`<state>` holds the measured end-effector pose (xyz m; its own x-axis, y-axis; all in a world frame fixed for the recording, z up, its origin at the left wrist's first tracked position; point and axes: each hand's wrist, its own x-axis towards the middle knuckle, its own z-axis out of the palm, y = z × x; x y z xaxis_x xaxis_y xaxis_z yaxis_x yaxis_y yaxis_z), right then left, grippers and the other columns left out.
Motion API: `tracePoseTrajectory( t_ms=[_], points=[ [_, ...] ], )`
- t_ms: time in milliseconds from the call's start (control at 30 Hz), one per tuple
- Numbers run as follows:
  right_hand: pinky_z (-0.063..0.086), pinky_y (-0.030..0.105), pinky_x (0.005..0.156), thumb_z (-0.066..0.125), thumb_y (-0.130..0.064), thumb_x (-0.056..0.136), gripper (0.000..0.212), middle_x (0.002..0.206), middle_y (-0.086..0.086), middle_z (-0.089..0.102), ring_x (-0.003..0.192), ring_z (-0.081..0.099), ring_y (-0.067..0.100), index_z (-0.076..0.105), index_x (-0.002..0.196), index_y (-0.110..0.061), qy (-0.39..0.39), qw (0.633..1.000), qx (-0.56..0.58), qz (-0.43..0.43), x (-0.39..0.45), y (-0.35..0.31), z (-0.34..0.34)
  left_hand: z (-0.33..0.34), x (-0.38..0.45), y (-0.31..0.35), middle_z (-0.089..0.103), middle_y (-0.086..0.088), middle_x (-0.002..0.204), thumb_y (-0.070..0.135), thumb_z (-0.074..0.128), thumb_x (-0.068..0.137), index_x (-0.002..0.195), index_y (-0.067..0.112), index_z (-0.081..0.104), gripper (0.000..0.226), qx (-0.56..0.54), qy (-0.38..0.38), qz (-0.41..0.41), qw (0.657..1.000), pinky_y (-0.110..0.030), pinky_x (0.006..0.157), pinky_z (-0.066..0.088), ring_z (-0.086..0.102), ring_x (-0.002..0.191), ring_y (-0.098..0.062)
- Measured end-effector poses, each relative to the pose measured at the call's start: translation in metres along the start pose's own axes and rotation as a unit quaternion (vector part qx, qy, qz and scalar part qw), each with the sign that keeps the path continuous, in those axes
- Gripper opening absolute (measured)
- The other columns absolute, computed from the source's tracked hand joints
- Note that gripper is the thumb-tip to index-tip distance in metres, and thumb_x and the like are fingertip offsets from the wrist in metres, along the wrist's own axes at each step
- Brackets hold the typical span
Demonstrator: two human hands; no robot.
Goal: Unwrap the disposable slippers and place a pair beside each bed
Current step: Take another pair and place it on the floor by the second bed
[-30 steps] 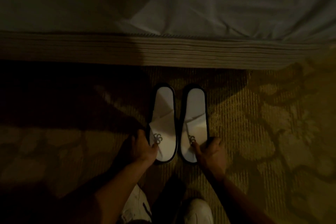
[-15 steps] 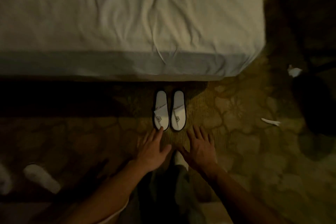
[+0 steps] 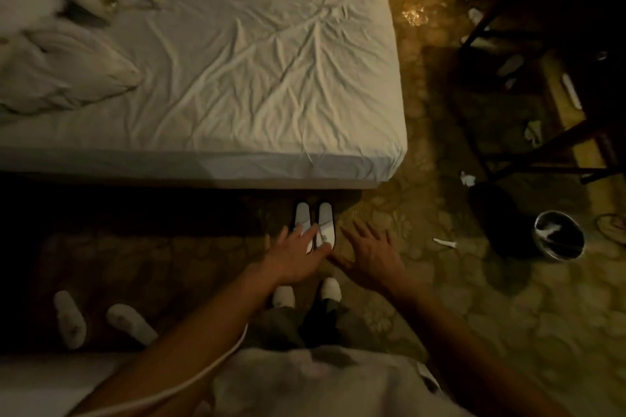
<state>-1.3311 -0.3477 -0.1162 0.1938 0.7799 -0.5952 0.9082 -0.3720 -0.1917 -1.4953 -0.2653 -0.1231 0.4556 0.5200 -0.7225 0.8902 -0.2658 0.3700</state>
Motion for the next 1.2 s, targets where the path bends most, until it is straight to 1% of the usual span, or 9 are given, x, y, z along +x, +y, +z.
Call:
tracePoseTrajectory(
  t_ms=[133,333,433,567,700,800,933,1067,1200],
  points=[
    [0.012,0.063,0.123,0.025,-0.084,0.088,0.086,0.171,0.002,0.013,0.157,0.01,0.033,0.024,0.159,-0.035,0.008,1.0,0.001,0.016,-0.007,0.005,-0.01,-0.012,-0.014,-0.01,0.001,-0.002,0.171,0.075,0.022,0.094,0.16,0.039,0.006,0.077,0.026,0.005,-0.012,1.0,-0.065,0.121,-0.004,-0.001,0.157,-0.034],
    [0.009,0.064,0.123,0.022,-0.086,0.087,0.089,0.171,0.002,0.011,0.157,0.008,0.032,0.022,0.159,-0.035,0.008,1.0,0.0,0.017,-0.02,0.011,-0.018,-0.017,-0.027,-0.009,0.001,-0.004,0.171,0.073,0.02,0.096,0.161,0.036,0.004,0.076,0.055,-0.001,-0.02,0.998,-0.065,0.12,-0.002,0.0,0.156,-0.037],
    [0.009,0.064,0.123,0.023,-0.086,0.086,0.089,0.171,0.001,0.01,0.158,0.007,0.031,0.022,0.159,-0.035,0.025,0.999,-0.001,0.02,-0.023,0.014,-0.026,-0.022,-0.029,-0.004,0.001,-0.004,0.171,0.073,0.021,0.096,0.161,0.035,0.005,0.077,0.054,0.015,-0.022,0.998,-0.064,0.12,-0.002,0.001,0.156,-0.037],
    [0.011,0.062,0.124,0.029,-0.081,0.09,0.079,0.172,-0.003,0.007,0.158,0.006,0.032,0.017,0.158,-0.041,0.057,0.998,0.009,-0.008,-0.024,0.012,-0.048,-0.044,-0.029,0.007,0.001,-0.001,0.171,0.076,0.02,0.094,0.161,0.036,0.007,0.079,0.054,0.036,-0.016,0.998,-0.064,0.122,-0.001,0.002,0.157,-0.034],
    [0.01,0.06,0.125,0.012,-0.087,0.081,0.093,0.172,0.001,0.007,0.158,0.004,0.032,0.017,0.159,-0.038,0.1,0.995,-0.002,-0.009,-0.014,-0.001,-0.114,-0.115,-0.037,0.035,0.001,0.0,0.171,0.075,0.021,0.094,0.161,0.036,0.007,0.078,0.091,0.094,0.006,0.991,-0.062,0.122,0.002,0.004,0.157,-0.032],
    [0.009,0.06,0.124,0.023,-0.082,0.089,0.084,0.172,0.001,0.008,0.158,0.004,0.032,0.017,0.16,-0.038,0.167,0.985,-0.01,-0.028,-0.009,-0.013,-0.177,-0.179,-0.048,0.059,-0.003,0.003,0.171,0.08,0.02,0.091,0.16,0.042,0.004,0.081,0.092,0.145,0.014,0.985,-0.061,0.122,-0.003,-0.001,0.157,-0.03],
    [0.012,0.062,0.124,0.027,-0.083,0.089,0.085,0.171,0.002,0.011,0.157,0.007,0.034,0.02,0.16,-0.037,0.233,0.972,-0.019,-0.027,-0.012,-0.027,-0.243,-0.242,-0.063,0.08,-0.004,0.005,0.171,0.083,0.018,0.088,0.159,0.044,0.004,0.082,0.087,0.207,0.024,0.974,-0.06,0.122,-0.004,-0.002,0.157,-0.029],
    [0.012,0.061,0.124,0.028,-0.083,0.089,0.085,0.171,0.001,0.013,0.157,0.009,0.033,0.021,0.16,-0.037,0.263,0.964,-0.033,-0.025,-0.014,-0.032,-0.272,-0.263,-0.067,0.093,-0.003,0.006,0.171,0.084,0.018,0.087,0.159,0.045,0.005,0.083,0.086,0.227,0.035,0.969,-0.06,0.122,-0.003,-0.002,0.157,-0.03],
    [0.014,0.062,0.123,0.027,-0.083,0.089,0.084,0.171,0.001,0.015,0.157,0.012,0.034,0.023,0.16,-0.037,0.249,0.967,-0.041,-0.023,-0.012,-0.026,-0.253,-0.239,-0.066,0.094,-0.003,0.003,0.171,0.082,0.019,0.089,0.16,0.042,0.005,0.082,0.081,0.2,0.029,0.976,-0.059,0.123,0.001,0.003,0.157,-0.032]
  ],
)
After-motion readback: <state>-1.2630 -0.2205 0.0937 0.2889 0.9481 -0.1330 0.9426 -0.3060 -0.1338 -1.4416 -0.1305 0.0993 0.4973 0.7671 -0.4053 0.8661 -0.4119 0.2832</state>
